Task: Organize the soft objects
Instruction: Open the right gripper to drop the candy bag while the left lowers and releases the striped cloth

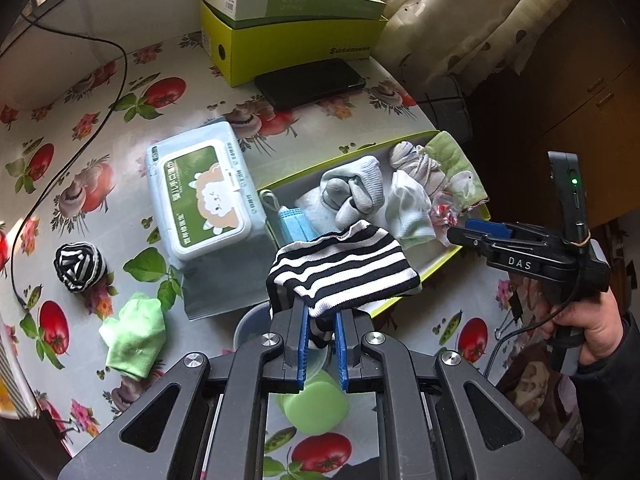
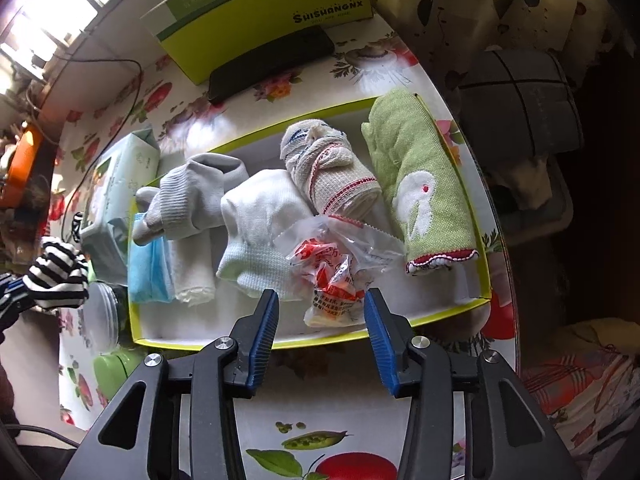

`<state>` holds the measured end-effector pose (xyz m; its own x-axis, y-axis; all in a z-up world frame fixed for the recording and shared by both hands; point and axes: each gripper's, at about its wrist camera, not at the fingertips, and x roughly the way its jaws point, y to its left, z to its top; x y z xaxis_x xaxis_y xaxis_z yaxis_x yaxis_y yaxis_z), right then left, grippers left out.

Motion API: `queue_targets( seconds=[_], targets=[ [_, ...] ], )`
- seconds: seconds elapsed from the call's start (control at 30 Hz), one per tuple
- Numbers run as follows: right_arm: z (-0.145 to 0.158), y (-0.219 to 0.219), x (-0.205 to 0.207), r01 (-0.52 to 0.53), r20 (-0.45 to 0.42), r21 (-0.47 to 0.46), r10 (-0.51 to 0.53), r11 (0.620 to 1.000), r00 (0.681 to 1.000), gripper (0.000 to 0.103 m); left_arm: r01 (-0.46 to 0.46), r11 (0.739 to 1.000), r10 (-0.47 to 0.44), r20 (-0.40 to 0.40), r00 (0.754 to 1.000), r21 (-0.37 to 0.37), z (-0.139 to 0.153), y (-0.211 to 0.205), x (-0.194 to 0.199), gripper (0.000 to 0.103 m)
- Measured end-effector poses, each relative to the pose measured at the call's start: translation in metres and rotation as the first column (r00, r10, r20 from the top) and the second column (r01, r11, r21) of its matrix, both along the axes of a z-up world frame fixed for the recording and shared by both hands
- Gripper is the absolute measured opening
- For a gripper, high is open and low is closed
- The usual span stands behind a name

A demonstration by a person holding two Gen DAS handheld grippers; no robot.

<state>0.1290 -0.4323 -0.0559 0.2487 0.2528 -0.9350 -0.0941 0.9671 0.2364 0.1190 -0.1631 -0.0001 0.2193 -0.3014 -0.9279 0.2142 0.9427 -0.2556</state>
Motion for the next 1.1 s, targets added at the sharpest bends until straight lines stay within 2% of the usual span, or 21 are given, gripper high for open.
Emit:
queue_targets(
  seconds=[0.37, 0.53, 0.63, 0.7, 0.77, 0.97, 1.1],
  targets=[
    [0.018, 0.013, -0.019, -0.011, 0.028, 0.051, 0.010, 0.999, 1.000, 0.044, 0.113, 0.993, -0.111, -0.081, 0.990, 0.017, -0.039, -0.054, 0.015, 0.012],
    [0.016, 0.020, -0.022, -0.029, 0.018, 0.062, 0.028, 0.998, 0.999, 0.044, 0.126, 0.991, -0.121, -0.118, 0.986, 0.037, -0.058, -0.063, 0.021, 0.012],
    [0.015, 0.025, -0.023, -0.041, 0.013, 0.066, 0.040, 0.997, 0.999, 0.044, 0.119, 0.993, -0.115, -0.143, 0.983, 0.023, -0.067, -0.063, 0.024, 0.018],
    [0.015, 0.028, -0.024, -0.050, 0.014, 0.068, 0.049, 0.996, 0.999, 0.044, 0.114, 0.993, -0.112, -0.139, 0.984, 0.011, -0.067, -0.062, 0.024, 0.026],
    [0.017, 0.031, -0.023, -0.059, 0.018, 0.073, 0.058, 0.996, 0.998, 0.044, 0.115, 0.993, -0.115, -0.132, 0.985, -0.005, -0.065, -0.061, 0.022, 0.039],
    [0.019, 0.041, -0.024, -0.089, 0.019, 0.093, 0.088, 0.992, 0.996, 0.044, 0.095, 0.995, -0.097, -0.111, 0.989, -0.022, -0.055, -0.046, 0.016, 0.042],
    [0.017, 0.063, -0.028, -0.158, 0.022, 0.111, 0.156, 0.981, 0.987, 0.042, 0.057, 0.998, -0.060, -0.094, 0.994, -0.032, -0.044, -0.030, 0.011, 0.042]
  ],
)
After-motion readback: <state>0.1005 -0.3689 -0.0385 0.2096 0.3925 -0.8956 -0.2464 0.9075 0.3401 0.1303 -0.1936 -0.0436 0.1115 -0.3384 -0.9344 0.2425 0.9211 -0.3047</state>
